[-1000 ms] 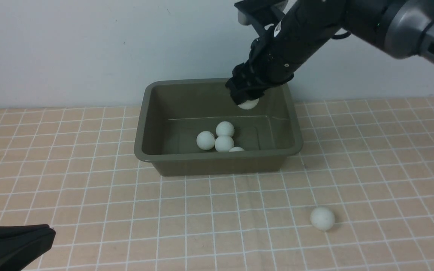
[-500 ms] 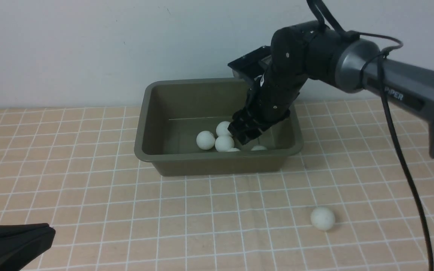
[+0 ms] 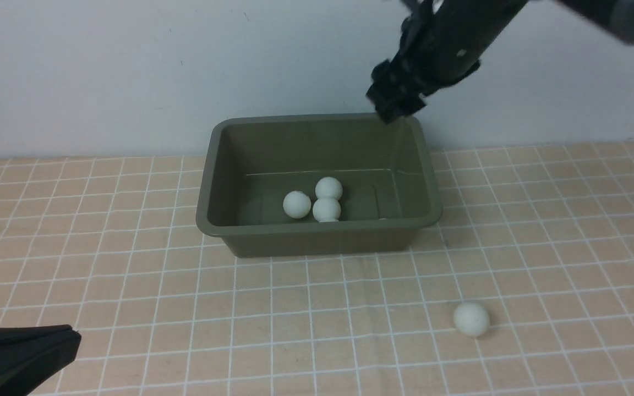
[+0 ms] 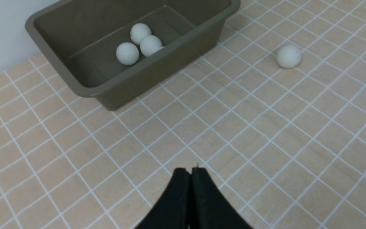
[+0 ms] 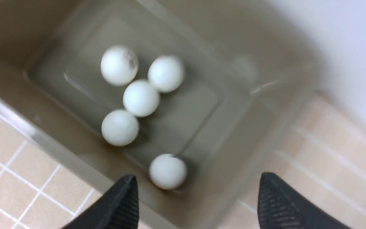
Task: Put the table tennis balls into the box on the light coffee tablecloth.
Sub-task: 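Reach for and grasp a ping pong ball on the table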
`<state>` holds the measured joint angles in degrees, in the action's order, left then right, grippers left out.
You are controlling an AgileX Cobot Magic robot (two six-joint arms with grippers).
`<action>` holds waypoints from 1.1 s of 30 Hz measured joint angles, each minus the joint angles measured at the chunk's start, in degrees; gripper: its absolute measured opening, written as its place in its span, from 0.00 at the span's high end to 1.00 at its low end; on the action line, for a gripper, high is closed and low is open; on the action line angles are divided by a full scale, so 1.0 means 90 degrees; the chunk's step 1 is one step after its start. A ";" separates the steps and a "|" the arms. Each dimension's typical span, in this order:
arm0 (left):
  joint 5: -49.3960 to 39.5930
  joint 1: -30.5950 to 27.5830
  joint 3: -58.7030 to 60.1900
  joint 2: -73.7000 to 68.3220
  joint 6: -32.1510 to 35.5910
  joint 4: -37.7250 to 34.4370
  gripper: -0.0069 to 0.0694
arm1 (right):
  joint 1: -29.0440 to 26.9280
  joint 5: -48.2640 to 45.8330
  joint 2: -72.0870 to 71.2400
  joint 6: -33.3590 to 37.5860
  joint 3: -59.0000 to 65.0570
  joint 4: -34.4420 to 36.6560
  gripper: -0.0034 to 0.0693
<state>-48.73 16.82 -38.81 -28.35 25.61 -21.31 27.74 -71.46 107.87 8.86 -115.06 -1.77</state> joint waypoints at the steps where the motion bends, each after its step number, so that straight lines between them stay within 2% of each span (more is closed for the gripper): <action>1: 0.0037 0.0000 0.0000 0.0000 0.0000 0.0000 1.00 | -0.0029 0.0000 -0.0329 -0.0058 0.0131 -0.0029 0.32; 7: 0.0291 0.0000 0.0000 0.0000 0.0010 0.0006 1.00 | -0.0346 -0.0028 -0.1880 -0.0329 0.1787 -0.0122 0.32; 14: 0.0309 0.0000 0.0000 0.0000 0.0023 0.0019 1.00 | -0.0432 0.0035 -0.2192 -0.0359 0.3894 0.0197 0.32; 18: 0.0309 0.0000 0.0000 0.0000 0.0045 0.0019 1.00 | -0.0432 0.1068 -0.1917 -0.0372 0.4890 0.0197 0.32; 22: 0.0309 0.0000 0.0016 0.0000 0.0045 0.0015 1.00 | -0.0432 0.1668 -0.1308 -0.0381 0.5280 0.0255 0.32; 33: 0.0303 0.0000 0.0052 0.0000 0.0045 0.0007 1.00 | -0.0432 0.2291 -0.0220 -0.0362 0.5305 0.0386 0.32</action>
<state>-46.00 16.82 -38.34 -28.35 26.01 -21.25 23.85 -50.84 105.89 5.59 -67.31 1.70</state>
